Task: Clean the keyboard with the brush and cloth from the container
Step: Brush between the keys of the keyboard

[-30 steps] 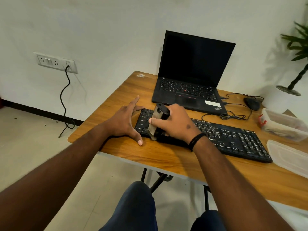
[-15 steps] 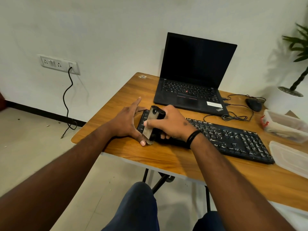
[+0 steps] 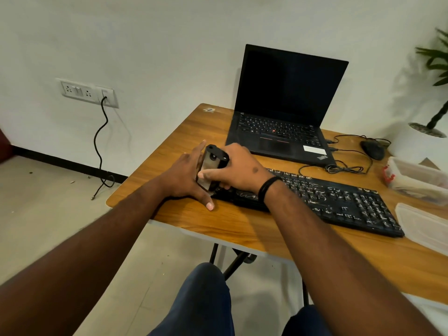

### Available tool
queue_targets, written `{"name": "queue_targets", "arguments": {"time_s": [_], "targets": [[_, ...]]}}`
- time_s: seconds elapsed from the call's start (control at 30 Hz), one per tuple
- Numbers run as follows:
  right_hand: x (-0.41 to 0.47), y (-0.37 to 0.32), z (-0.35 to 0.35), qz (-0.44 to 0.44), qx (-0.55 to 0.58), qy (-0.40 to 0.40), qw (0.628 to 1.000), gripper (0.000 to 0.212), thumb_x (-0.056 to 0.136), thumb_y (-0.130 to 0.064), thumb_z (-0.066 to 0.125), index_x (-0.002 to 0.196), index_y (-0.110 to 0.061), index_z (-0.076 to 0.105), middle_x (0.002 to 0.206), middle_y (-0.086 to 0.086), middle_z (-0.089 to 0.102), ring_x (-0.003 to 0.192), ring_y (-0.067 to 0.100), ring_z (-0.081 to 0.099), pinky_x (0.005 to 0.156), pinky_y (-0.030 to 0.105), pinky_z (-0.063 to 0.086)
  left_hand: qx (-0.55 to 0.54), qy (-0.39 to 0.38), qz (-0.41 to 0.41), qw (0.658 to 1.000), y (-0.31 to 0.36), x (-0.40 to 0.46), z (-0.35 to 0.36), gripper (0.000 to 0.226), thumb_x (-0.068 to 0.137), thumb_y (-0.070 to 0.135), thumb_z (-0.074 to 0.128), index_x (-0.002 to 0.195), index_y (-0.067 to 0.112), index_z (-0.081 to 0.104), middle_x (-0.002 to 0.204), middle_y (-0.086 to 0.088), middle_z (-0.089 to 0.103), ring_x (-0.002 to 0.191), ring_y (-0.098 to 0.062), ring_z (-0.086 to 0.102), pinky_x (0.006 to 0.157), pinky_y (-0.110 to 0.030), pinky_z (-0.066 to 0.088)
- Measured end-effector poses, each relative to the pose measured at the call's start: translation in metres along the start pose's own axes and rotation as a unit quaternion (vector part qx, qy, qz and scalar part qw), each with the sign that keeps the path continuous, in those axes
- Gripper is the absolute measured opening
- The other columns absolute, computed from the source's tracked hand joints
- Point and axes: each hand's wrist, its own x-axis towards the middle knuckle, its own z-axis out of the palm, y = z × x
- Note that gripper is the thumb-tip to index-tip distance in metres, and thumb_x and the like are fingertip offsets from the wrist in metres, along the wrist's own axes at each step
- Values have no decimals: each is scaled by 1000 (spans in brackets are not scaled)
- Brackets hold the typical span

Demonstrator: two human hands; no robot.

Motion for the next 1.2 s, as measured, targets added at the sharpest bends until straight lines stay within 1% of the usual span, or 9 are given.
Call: {"name": "queue_targets", "arguments": {"time_s": [0.17,0.33,0.47,0.63,0.73,0.83,1.03,1.13,1.2], "targets": [[-7,16,-36,69,-31,-14,997,28,79,-28,83,85,-5,68,78,11,73,63,25,72,49,27,55,10,-4,-13,1000,5,1,1,164,40,44,99,160,30,-12,165,-10,14,152,-29,12,119,-47,20],[-3,7,-8,14,-13,3,1000,19,82,-24,80,77,-12,67,66,3,72,53,19,70,49,25,56,8,-3,-17,1000,4,0,0,167,34,52,99,159,32,-10,163,-8,20,149,-28,16,121,-52,23],[3,5,11,-8,18,66,998,22,82,-26,79,79,-8,67,67,5,71,53,18,68,52,30,58,-10,3,-7,1000,5,-1,1,155,41,39,102,160,24,3,147,4,32,136,-16,25,118,-46,27],[1,23,-1,16,-13,158,987,28,84,-27,74,76,-2,68,68,15,69,56,26,65,52,41,57,0,-2,-1,1000,9,-1,2,158,47,33,100,160,23,-9,163,-2,22,150,-24,13,120,-42,17],[-6,21,-6,22,32,86,996,24,84,-24,76,77,-2,69,64,14,70,50,25,65,42,30,52,1,1,1,1000,9,-1,2,158,47,33,100,160,22,-10,163,-1,24,150,-23,13,120,-41,17],[-3,11,6,8,46,50,998,20,84,-23,77,80,-5,70,63,11,70,48,20,65,44,29,53,2,3,-10,1000,6,0,1,160,44,36,101,160,25,-9,163,-5,22,150,-27,15,119,-45,20],[26,29,5,38,-46,218,974,31,84,-29,73,62,-14,58,59,0,59,51,9,52,48,27,44,3,-2,-3,1000,7,-2,2,165,40,46,99,160,24,-11,163,3,23,150,-20,12,120,-43,16],[33,41,-3,83,-6,243,966,34,85,-34,73,71,-4,66,65,7,68,58,21,66,54,38,57,10,-6,5,1000,6,-2,1,172,30,63,95,160,26,-11,163,7,26,149,-17,13,120,-41,14],[32,43,-2,107,17,264,958,34,85,-34,73,75,-2,68,63,7,69,55,20,67,53,36,58,7,-2,1,1000,7,-2,1,169,34,57,97,160,24,-10,162,4,26,149,-19,14,120,-41,15]]}}
